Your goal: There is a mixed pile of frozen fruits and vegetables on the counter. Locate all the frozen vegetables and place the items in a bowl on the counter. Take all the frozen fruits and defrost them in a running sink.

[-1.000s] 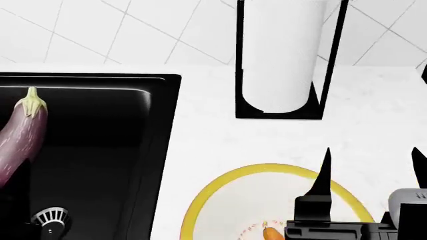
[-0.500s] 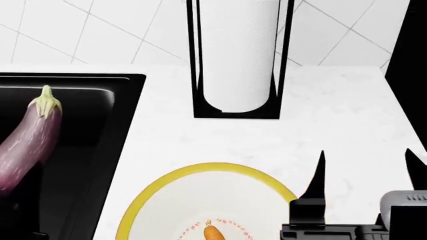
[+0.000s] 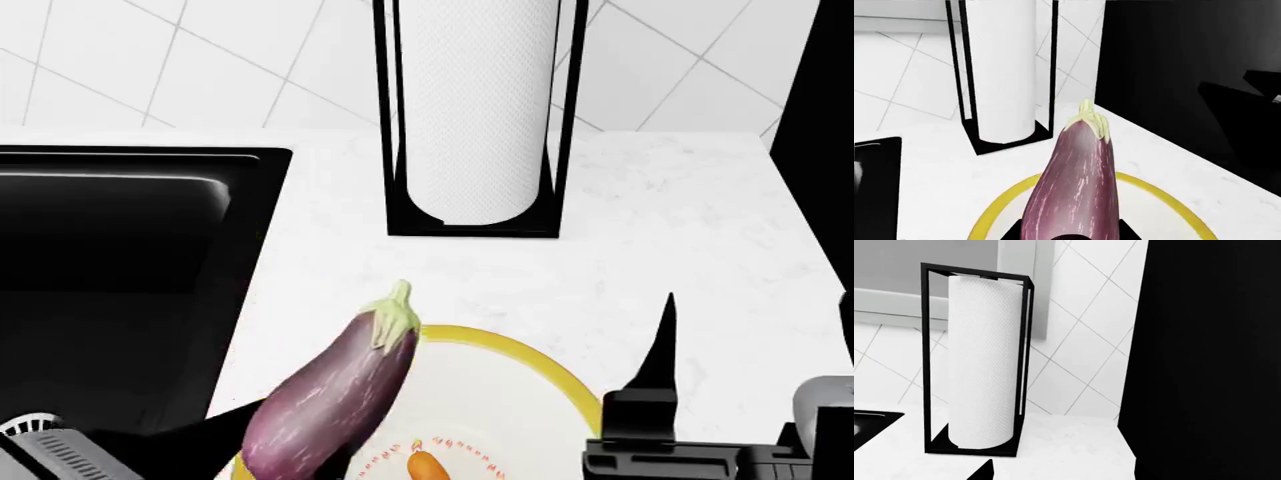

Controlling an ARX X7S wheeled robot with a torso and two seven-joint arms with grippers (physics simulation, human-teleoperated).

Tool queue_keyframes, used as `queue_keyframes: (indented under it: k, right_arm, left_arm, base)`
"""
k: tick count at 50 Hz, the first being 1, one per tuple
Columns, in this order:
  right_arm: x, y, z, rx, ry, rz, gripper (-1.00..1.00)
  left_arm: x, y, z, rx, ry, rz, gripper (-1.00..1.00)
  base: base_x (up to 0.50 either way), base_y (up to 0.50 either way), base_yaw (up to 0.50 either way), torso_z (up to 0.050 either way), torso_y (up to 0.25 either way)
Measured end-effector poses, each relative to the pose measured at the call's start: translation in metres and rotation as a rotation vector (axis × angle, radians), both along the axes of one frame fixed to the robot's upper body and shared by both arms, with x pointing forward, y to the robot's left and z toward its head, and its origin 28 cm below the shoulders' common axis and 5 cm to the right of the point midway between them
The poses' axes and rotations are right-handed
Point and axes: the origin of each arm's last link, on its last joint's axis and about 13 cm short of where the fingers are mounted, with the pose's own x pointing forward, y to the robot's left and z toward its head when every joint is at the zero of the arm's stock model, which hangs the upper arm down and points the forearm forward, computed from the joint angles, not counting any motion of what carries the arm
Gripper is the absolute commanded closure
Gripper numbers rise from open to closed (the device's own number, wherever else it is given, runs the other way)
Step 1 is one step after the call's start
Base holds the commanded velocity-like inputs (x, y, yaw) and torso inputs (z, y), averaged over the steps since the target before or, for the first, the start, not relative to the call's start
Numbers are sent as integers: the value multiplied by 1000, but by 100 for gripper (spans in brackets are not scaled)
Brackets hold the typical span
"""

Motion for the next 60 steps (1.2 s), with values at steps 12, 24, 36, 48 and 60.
queue_keyframes:
  k: [12,24,36,48,60]
  right_arm:
    - [-1,-2,1,2,-1,-6,-100]
    - [-1,-2,1,3,0,-8,-100]
    - [-1,-2,0,2,3,-8,-100]
    - [0,-2,-2,-3,11,-6,-100]
    - [0,-1,-3,-5,19,-1,-100]
  left_arm:
    - [-5,-25,-15,31,50,-115,100]
    - [0,-35,-26,59,79,-134,100]
    - [7,-36,-33,84,91,-103,100]
    - [10,-34,-33,85,91,-72,-100]
    - [12,-26,-20,56,57,-34,-100]
  base:
    - [0,0,0,0,0]
    - [0,0,0,0,0]
    - [0,0,0,0,0]
    - [0,0,0,0,1]
    - [0,0,0,0,0]
